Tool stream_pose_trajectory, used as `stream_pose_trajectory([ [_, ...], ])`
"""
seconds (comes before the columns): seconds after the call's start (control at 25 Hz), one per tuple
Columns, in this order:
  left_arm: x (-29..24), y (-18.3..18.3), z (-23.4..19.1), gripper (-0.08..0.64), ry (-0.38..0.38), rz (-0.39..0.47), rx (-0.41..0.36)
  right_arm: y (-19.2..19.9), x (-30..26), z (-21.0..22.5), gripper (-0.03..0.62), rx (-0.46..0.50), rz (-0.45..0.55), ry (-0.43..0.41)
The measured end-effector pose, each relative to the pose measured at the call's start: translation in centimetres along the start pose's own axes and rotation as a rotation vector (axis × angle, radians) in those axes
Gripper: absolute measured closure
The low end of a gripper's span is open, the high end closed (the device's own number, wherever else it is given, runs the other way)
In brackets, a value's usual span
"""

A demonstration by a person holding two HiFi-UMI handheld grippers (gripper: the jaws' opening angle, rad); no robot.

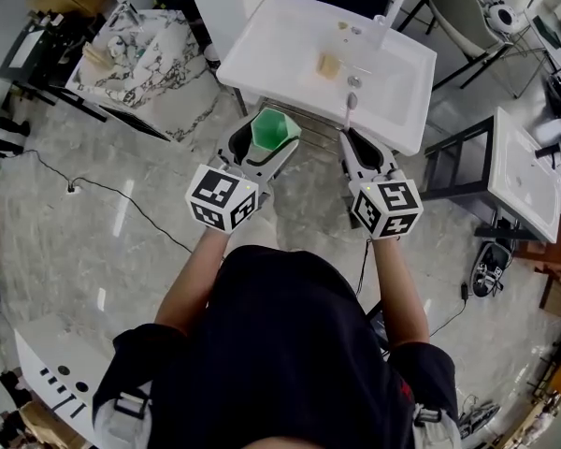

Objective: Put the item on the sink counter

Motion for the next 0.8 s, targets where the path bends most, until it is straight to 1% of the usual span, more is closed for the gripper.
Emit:
stream_pose_trajectory([
  [0.32, -3.3, -1.8, -4.4, 0.238, 0.009, -0.009, 0.007, -2.1, -5.0, 1.9, 0.529, -0.017, -0.01, 0.003],
  [0.64, -6.4, -2.8, -9.6, 0.238, 0.055, -0.042, 0.007, -3.9, -10.5, 3.2, 0.529, -0.03, -0.032, 0.038],
  [0.8, -7.9, -3.4, -12.1, 0.238, 0.079, -0.044, 0.013, -4.9, -12.9, 3.9, 0.529, -0.034, -0.033, 0.06],
])
Point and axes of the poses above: the fingertips, and each gripper's own axes: x backward along the fingers, z to its right, y out of its underside, the point moved 2 cm from there along x, backward along the fingers, and after that the axes turned 4 degrees about -z, right-handed, at the moved point
